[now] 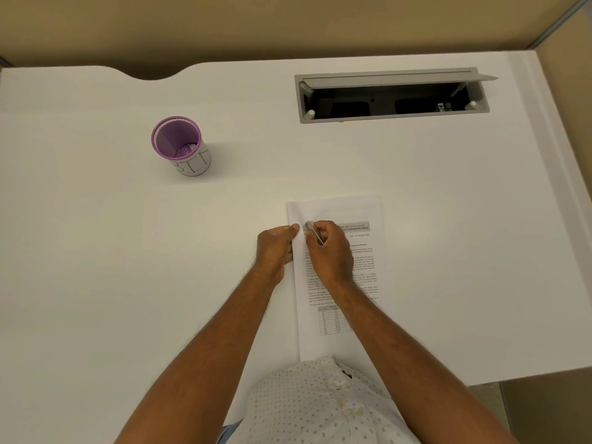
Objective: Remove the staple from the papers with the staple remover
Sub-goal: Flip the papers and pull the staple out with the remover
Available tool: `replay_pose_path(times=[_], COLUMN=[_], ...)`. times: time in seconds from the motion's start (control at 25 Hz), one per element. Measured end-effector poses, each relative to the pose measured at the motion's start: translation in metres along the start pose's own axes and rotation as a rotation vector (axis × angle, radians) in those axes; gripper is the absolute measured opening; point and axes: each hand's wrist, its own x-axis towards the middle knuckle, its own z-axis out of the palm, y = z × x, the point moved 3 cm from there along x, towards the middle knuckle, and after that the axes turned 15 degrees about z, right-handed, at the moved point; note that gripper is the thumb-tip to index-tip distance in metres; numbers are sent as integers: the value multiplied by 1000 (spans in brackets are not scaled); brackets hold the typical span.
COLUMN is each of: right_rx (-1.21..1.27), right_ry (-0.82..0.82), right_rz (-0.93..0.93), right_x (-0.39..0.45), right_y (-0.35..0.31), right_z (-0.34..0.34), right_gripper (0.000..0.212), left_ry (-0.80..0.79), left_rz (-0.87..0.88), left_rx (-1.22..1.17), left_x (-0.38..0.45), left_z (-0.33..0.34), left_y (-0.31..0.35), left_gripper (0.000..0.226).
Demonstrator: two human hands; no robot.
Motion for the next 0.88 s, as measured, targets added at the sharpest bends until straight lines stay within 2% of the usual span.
replay_pose_path(times=[0.2,0.44,0.88], right_rx=[138,115,128], right_ry=[-95,-162,-123], right_rz=[40,-8,-18], right_x=[-1,-1,-2], right_y=[7,10,8], right_z=[-4,-5,2], right_gripper=[25,25,31], left_ry=[2,-32,-47], left_rz=[-3,-17,-31], left_rx=[-14,-40,-49], left_x=[2,4,7], left_z=[-2,-3,-6], left_y=[-2,-5,-6], left_gripper=[22,16,20])
